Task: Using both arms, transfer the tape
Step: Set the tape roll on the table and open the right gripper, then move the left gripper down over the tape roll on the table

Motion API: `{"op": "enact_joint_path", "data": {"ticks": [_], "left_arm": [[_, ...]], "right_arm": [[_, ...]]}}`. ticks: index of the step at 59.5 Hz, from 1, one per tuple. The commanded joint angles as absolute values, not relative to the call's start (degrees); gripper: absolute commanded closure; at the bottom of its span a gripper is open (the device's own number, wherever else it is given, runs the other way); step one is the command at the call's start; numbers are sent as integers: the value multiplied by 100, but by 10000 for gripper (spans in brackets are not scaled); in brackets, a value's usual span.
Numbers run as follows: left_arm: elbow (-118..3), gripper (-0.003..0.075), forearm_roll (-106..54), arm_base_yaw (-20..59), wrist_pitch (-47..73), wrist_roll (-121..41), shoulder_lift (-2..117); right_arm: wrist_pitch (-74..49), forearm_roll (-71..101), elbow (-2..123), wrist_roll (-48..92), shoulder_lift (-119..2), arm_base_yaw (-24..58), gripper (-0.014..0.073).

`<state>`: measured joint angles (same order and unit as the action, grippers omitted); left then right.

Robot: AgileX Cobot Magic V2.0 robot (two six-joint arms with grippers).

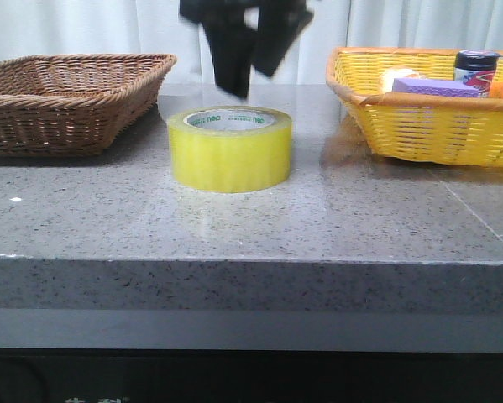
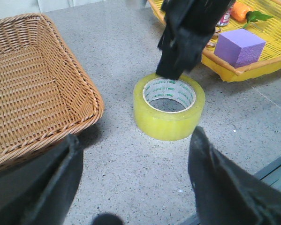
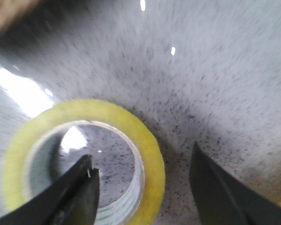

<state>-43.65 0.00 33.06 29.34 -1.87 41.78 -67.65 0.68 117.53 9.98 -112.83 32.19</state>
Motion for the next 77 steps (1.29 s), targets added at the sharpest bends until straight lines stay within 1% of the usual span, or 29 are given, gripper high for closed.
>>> {"op": "enact_joint_path", "data": {"ticks": [1, 7, 17, 31, 39, 58, 67, 77], "left_arm": [[-4508, 241, -44, 3348, 2534, -183, 4181], [-4508, 241, -44, 3348, 2534, -183, 4181], [-4508, 241, -44, 3348, 2534, -183, 4181], [-4508, 241, -44, 3348, 2534, -183, 4181], [-4508, 241, -44, 3348, 2534, -183, 4181], [-4508, 241, -52, 3348, 2534, -183, 4189], [-4600, 241, -52, 3348, 2565, -317, 4374], [-5173, 251, -52, 3348, 2900, -817, 4916]], "right_arm": [[-6365, 594, 11736, 1013, -10481, 2944, 144], [-6039, 926, 11277, 1013, -9950, 2674, 147], [-5385, 1021, 10050, 1013, -8871, 2321, 147], [-4269, 1016, 8176, 1013, -7139, 2253, 147], [-3828, 1016, 7219, 1013, -6211, 2253, 147], [-3669, 1016, 5783, 1013, -4640, 2253, 147], [-3669, 1016, 5391, 1013, -4012, 2253, 147], [-3925, 1016, 5230, 1013, -3602, 2253, 147]]}}
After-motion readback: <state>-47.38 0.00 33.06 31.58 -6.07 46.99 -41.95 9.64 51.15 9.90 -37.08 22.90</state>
